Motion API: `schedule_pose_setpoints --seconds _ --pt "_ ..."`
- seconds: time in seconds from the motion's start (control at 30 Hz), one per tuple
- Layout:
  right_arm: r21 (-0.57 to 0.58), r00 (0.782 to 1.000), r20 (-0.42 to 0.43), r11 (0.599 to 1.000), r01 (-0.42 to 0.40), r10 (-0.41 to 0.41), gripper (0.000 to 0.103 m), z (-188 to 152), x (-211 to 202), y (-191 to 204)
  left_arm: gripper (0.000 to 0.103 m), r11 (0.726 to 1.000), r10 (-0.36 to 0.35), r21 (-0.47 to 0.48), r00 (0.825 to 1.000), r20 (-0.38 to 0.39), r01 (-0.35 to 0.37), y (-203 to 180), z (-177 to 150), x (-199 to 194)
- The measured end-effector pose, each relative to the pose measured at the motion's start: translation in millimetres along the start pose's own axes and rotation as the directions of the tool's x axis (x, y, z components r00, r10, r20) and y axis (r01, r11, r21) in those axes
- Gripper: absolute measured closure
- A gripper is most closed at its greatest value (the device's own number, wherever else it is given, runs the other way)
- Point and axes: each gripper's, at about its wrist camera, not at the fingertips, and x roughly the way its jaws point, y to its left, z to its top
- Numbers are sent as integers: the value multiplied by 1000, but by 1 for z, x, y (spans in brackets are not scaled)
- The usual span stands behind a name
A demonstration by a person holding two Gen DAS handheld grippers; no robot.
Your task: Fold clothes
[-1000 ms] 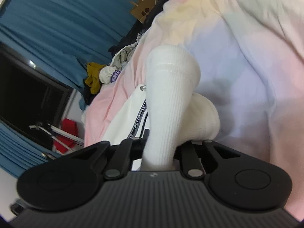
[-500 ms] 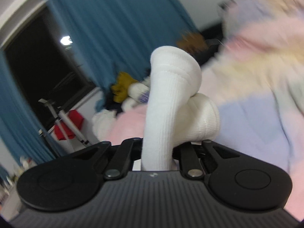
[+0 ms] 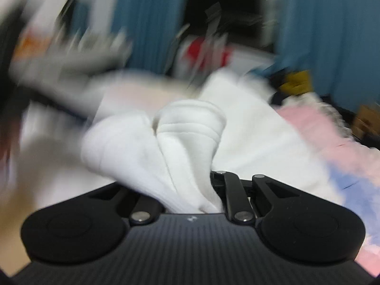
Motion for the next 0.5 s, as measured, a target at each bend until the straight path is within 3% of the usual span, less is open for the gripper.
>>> schedule_pose_setpoints --seconds 0.1,0.27,0.37,0.5 --pt "-143 999 -4 989 43 -44 89 -12 2 27 50 1000 -6 -13 1000 11 7 6 2 -6" --pt "-95 996 85 995 10 -1 88 11 -14 28 50 999 -30 -32 999 36 32 11 5 -14" --pt "-60 996 50 996 -70 73 89 11 -1 42 49 998 -51 -42 997 49 53 14 3 -17" --pt "-106 997 44 993 -53 58 86 -4 9 61 47 985 -135 -97 989 64 141 23 -2 -19"
